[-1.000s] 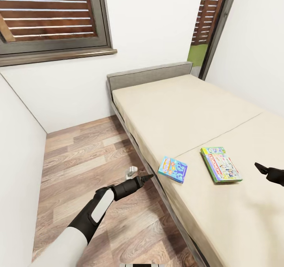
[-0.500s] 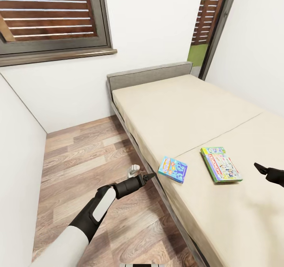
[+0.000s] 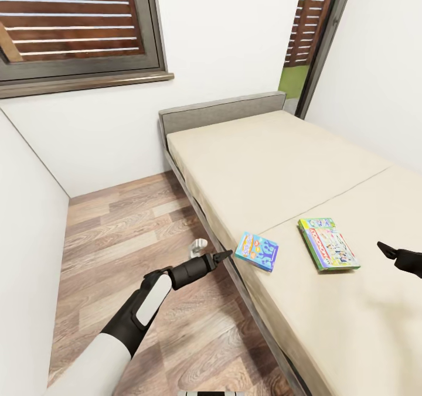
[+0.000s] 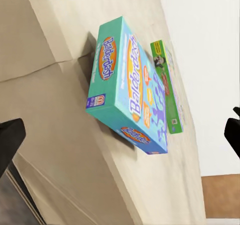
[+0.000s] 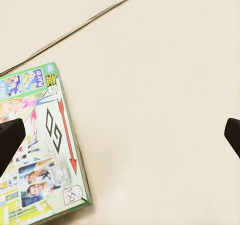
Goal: Put all the toys in the child's room - the three board games (two on the bed and one on the table), the two jigsaw puzzles on the table, and the tennis ball on the table - inside the toy box on the table in the child's room.
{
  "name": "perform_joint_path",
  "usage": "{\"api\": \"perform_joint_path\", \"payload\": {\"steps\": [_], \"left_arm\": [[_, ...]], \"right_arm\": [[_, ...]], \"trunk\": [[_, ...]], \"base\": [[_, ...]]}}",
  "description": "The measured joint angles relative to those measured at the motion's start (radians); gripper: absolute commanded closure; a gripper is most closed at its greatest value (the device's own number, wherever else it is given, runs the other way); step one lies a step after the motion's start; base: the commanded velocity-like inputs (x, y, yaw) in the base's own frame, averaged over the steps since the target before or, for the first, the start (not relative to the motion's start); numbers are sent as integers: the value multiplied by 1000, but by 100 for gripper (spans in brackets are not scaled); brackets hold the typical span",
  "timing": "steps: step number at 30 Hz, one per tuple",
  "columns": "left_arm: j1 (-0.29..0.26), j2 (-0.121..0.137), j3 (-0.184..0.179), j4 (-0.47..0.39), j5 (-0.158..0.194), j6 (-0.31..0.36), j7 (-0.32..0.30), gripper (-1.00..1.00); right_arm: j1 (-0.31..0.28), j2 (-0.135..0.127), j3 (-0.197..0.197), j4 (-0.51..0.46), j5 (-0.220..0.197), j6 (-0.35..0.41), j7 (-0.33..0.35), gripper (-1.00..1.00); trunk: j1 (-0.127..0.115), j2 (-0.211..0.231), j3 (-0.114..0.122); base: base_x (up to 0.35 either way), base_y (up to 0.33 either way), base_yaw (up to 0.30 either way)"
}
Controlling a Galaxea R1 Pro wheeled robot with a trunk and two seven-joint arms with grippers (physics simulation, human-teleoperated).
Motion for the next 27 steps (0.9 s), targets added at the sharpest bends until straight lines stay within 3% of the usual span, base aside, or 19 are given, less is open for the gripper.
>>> {"api": "perform_joint_path", "payload": {"steps": [27], "left_arm": [[0, 11, 11, -46, -1, 6, 3, -100]], "right_arm": [[0, 2, 0, 0, 0, 0, 3, -100]], "trunk": [[0, 0, 0]], "base": [[0, 0, 0]]}}
